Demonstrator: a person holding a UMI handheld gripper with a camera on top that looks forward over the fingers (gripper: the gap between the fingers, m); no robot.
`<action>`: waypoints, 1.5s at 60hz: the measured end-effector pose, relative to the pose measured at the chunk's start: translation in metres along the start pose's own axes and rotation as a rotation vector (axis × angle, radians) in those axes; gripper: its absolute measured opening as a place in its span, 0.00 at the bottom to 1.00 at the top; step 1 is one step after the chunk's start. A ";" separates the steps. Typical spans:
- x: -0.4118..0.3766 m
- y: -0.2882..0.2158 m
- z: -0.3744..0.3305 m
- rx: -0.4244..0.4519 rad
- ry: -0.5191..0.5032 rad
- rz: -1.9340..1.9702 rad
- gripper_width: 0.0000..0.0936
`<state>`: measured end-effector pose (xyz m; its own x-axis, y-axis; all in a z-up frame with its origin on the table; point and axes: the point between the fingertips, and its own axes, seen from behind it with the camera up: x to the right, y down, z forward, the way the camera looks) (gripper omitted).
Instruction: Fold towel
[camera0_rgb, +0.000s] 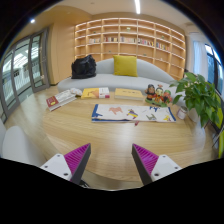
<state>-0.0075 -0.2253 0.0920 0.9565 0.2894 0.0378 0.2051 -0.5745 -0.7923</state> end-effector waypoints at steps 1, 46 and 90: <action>-0.004 -0.003 0.010 0.000 -0.004 -0.001 0.92; -0.072 -0.083 0.280 -0.018 -0.035 -0.045 0.30; 0.004 -0.204 0.155 0.229 -0.203 0.222 0.03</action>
<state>-0.0778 0.0120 0.1598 0.9072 0.3361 -0.2529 -0.0759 -0.4607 -0.8843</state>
